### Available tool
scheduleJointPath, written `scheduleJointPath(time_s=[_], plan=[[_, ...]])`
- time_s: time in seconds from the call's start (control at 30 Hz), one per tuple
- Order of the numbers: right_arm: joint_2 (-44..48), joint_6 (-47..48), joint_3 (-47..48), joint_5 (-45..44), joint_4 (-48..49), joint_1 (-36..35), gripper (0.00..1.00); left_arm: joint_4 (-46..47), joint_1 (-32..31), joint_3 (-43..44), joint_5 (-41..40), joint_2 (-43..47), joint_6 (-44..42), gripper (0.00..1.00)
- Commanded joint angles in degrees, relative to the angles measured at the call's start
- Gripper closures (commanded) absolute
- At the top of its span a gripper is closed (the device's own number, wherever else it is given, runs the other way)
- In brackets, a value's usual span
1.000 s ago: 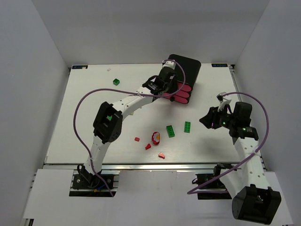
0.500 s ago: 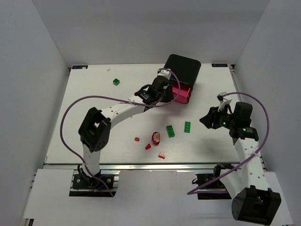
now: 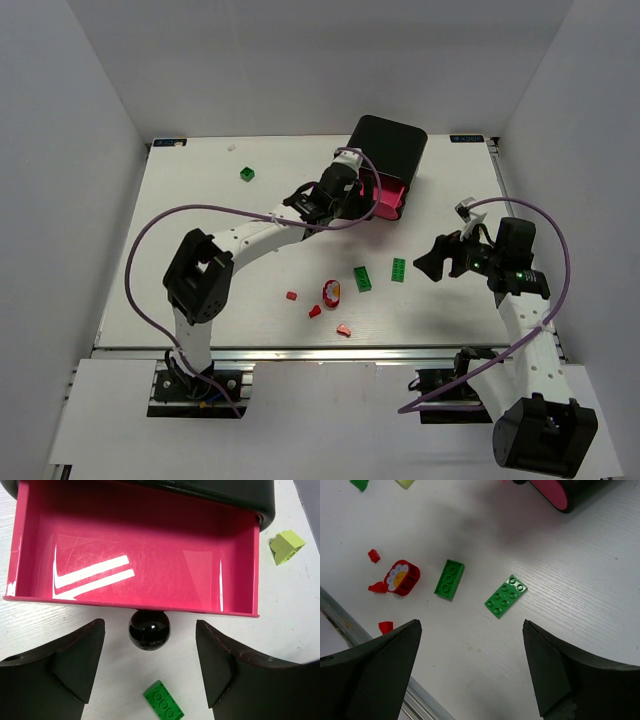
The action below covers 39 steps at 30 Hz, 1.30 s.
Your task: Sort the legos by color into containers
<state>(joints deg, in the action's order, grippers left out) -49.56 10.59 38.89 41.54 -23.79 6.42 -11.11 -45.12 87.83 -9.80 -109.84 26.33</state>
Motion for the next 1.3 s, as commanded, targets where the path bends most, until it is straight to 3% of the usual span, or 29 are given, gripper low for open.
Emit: scheduleJointPath(time_s=[0.0,0.27,0.37,0.4,0.47,0.53,0.57,0.6,0.63,0.7,0.73,0.93,1.07,1.17,1.27], plan=[[-0.27,4.26,0.83,6.00,-1.95,0.18,0.12,1.01,0.04,-0.90,1.28,6.04,-0.75,0.17],[-3.52,7.60,0.75,7.06,-2.93,-0.44,0.22,-0.75,1.27,-10.56,1.46,22.44,-3.38,0.24],[-5.89,9.10,1.36,7.94,-3.54,-1.66,0.33,-2.24,1.27,-17.68,-2.13,31.75,-5.83,0.48],[-7.55,11.53,1.79,9.42,-4.24,-2.36,0.38,-3.46,1.27,-19.52,-3.28,34.23,-6.37,0.66],[-9.58,13.66,3.20,9.88,-6.17,-4.47,0.40,-4.61,1.79,-25.58,-6.87,41.33,-8.39,0.76],[-12.73,16.91,4.61,9.18,-7.58,-8.07,0.38,-6.20,1.79,-29.54,-9.17,45.57,-10.49,0.78],[-13.88,17.27,5.13,7.17,-7.50,-11.57,0.35,-6.46,1.79,-33.30,-10.23,47.51,-11.20,0.73],[-16.25,17.71,6.70,5.93,-7.58,-13.08,0.30,-7.07,1.79,-34.99,-12.67,50.66,-11.99,0.51],[-17.57,18.93,7.42,4.79,-7.85,-14.31,0.26,-7.25,1.79,-36.58,-13.92,51.91,-13.22,0.37],[-21.34,20.69,9.52,0.77,-8.29,-20.09,0.14,-10.22,1.79,-37.12,-16.55,53.32,-14.28,0.21],[-22.67,21.31,10.40,-0.92,-8.38,-21.43,0.13,-11.29,1.79,-36.86,-17.70,53.68,-14.81,0.15],[-30.41,22.72,17.25,-10.16,-7.59,-36.35,0.11,-13.40,1.35,-39.85,-30.78,58.77,-15.70,0.09],[-33.40,25.34,19.99,-14.72,-4.08,-42.09,0.11,-12.44,1.88,-41.25,-36.59,62.45,-14.82,0.09],[-32.97,32.62,19.03,-10.63,-1.44,-45.78,0.11,-11.13,1.88,-42.13,-38.71,64.66,-14.73,0.09],[-31.13,49.39,16.92,-2.73,-1.25,-46.49,0.11,-11.12,1.88,-42.57,-41.25,65.54,-14.72,0.09]])
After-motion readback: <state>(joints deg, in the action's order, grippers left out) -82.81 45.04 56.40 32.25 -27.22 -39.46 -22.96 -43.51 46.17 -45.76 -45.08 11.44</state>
